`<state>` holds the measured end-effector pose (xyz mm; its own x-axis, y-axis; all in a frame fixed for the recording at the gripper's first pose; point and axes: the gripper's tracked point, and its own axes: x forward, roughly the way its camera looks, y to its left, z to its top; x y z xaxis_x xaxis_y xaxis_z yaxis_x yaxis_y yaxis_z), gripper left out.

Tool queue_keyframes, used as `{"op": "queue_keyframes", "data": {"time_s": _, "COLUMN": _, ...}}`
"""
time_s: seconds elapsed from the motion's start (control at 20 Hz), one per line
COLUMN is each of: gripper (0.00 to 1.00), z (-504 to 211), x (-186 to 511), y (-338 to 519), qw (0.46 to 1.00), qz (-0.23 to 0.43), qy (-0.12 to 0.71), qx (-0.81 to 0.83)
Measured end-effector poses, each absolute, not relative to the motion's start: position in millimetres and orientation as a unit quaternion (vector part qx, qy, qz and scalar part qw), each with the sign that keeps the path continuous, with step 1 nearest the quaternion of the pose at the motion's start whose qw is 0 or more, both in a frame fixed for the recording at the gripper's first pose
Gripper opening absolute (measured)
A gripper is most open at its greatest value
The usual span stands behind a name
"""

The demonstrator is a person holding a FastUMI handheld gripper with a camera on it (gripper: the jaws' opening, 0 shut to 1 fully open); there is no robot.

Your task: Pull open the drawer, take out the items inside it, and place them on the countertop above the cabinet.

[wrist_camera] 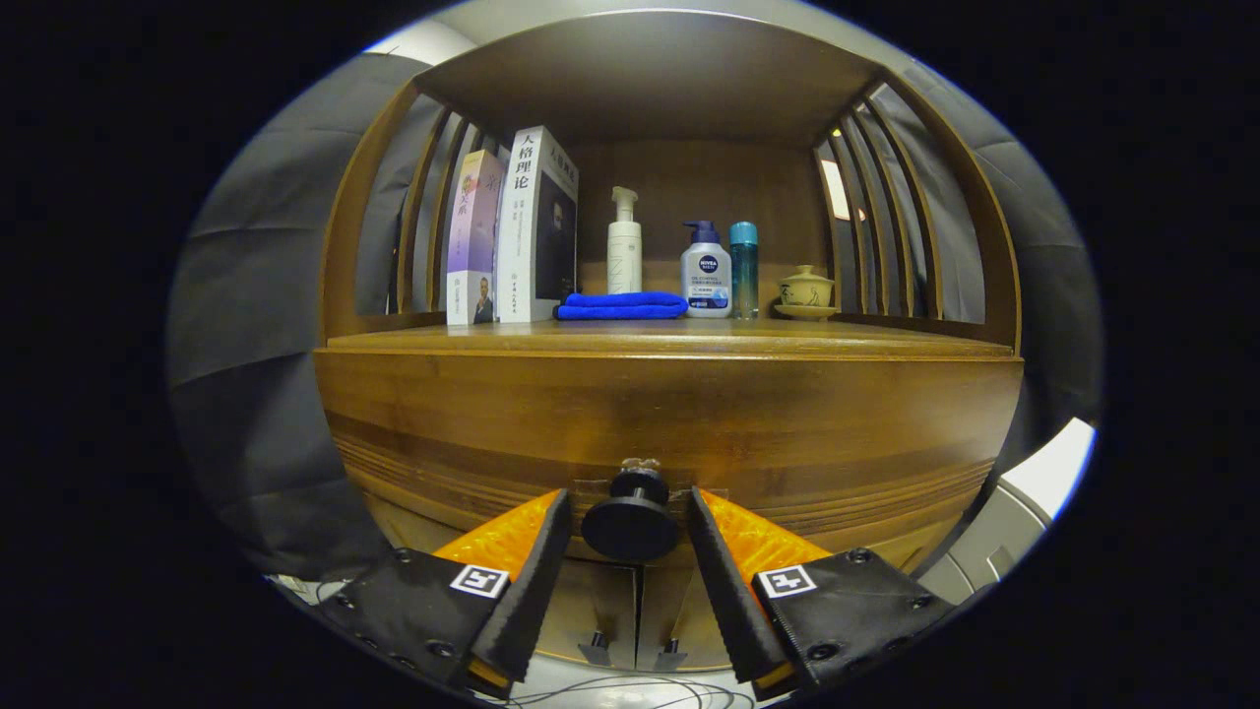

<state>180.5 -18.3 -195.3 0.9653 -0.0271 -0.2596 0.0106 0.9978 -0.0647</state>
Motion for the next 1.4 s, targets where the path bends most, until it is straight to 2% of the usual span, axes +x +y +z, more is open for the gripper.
{"op": "queue_keyframes", "data": {"time_s": 0.35, "gripper": 0.33, "z": -190, "x": 173, "y": -17, "qw": 0.99, "qz": -0.033, "qy": 0.131, "qx": -0.042}}
{"op": "queue_keyframes", "data": {"time_s": 0.75, "gripper": 0.21, "z": -190, "x": 173, "y": -17, "qw": 0.988, "qz": -0.023, "qy": 0.153, "qx": -0.027}}
{"op": "queue_keyframes", "data": {"time_s": 1.4, "gripper": 0.21, "z": -188, "x": 123, "y": -12, "qw": 0.987, "qz": -0.017, "qy": 0.154, "qx": -0.047}}
